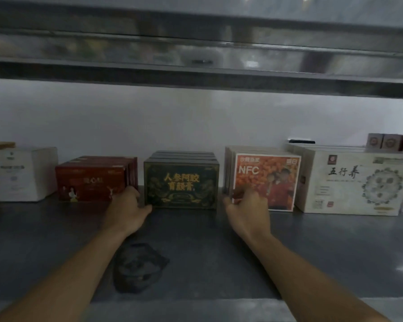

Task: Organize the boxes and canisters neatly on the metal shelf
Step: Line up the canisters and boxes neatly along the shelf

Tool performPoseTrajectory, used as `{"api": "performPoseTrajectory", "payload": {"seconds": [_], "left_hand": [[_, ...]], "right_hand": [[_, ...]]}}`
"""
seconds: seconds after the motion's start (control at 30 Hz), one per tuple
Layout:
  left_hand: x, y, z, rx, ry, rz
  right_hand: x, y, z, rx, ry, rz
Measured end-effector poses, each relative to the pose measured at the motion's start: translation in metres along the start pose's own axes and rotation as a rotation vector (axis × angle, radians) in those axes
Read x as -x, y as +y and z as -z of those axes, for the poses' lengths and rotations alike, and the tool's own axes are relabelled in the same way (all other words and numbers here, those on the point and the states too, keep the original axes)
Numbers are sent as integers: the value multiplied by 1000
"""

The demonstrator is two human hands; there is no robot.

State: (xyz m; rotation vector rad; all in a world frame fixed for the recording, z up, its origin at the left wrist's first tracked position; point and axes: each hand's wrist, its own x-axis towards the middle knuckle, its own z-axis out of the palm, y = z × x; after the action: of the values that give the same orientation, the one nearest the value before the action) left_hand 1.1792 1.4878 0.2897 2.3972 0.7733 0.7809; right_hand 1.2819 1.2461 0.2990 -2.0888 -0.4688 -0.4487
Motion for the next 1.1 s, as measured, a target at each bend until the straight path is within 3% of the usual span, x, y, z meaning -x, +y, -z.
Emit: {"api": "performPoseTrajectory", "payload": {"seconds": [0.3, 0.63, 0.87, 1.1], "left_hand": [[70, 76, -27, -361, -18, -143], [72, 180, -112, 131, -211, -205], [44, 192, -129, 375, -21, -93], [12, 185, -146, 555, -122, -63]], "right_hand": [[-11, 59, 72, 83, -9, -53], [-49, 96, 81, -206, -128, -93], [-68, 103, 66, -360, -201, -113], [-88, 107, 57, -561, -178, -130]]}}
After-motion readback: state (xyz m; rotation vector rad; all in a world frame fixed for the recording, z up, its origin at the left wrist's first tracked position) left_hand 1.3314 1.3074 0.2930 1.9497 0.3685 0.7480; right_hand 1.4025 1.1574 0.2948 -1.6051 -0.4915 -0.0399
